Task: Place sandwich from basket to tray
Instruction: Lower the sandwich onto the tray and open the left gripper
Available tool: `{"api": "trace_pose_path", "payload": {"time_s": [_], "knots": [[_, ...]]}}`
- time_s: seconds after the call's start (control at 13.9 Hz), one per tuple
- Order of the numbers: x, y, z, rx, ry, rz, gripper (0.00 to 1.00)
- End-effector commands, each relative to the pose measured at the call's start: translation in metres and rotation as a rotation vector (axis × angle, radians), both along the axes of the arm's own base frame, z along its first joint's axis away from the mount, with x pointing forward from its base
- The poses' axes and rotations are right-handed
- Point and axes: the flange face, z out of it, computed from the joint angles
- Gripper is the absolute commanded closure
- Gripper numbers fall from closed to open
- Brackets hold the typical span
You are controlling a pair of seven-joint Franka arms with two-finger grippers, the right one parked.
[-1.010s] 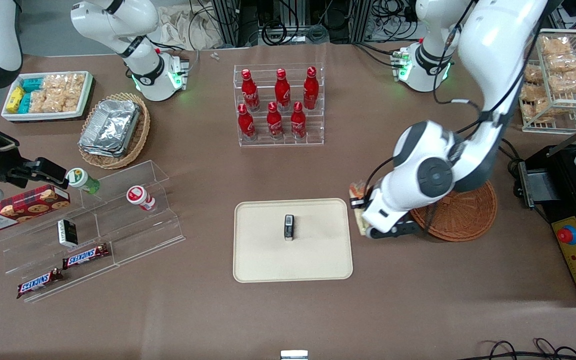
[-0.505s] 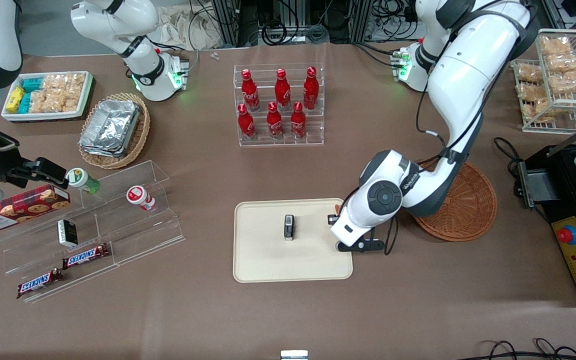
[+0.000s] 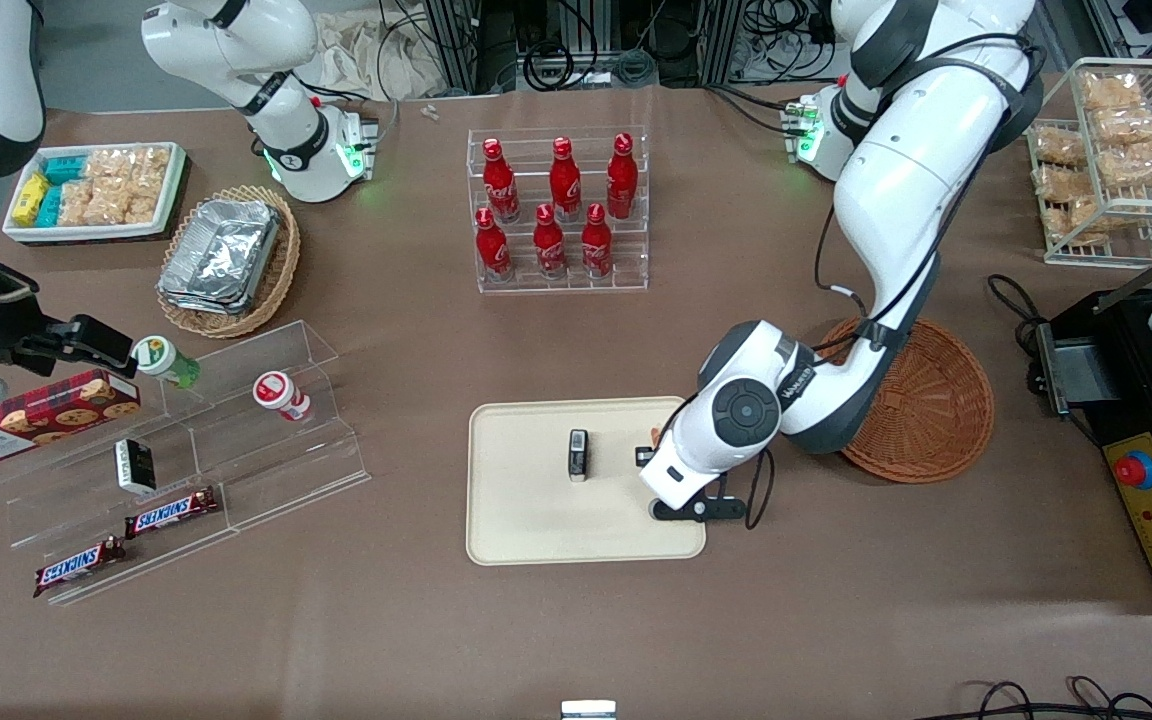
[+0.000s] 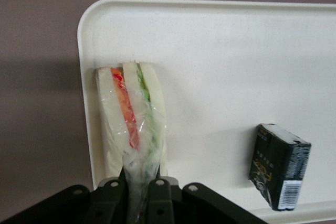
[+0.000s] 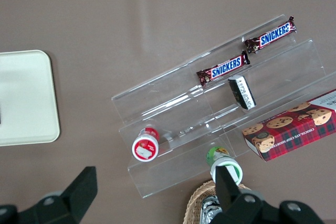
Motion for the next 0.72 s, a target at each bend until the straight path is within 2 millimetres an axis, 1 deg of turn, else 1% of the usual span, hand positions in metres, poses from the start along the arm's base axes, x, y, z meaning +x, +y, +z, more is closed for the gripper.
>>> {"api": "trace_pose_path", "payload": {"time_s": [0.0,0.07,0.14,0.29,0.36,0.43,0.51,0.58,0.65], "knots": [[0.006,-0.004,-0.004,0.021,-0.026,-0.011,0.64],[0.005,-0.006,-0.003,0.021,-0.026,-0.002,0.12],[0.004,-0.008,-0.001,0.021,-0.027,0.015,0.02],[0.004,-0.009,0.008,0.023,-0.034,0.034,0.01],[0.005,-0.009,0.020,0.022,-0.045,0.045,0.01],[0.007,-0.006,0.039,0.021,-0.064,0.078,0.01],[0.008,0.000,0.064,0.029,-0.075,0.125,0.01],[0.009,0.013,0.095,0.053,-0.069,0.168,0.01],[0.010,0.034,0.120,0.080,-0.048,0.196,0.01]]}}
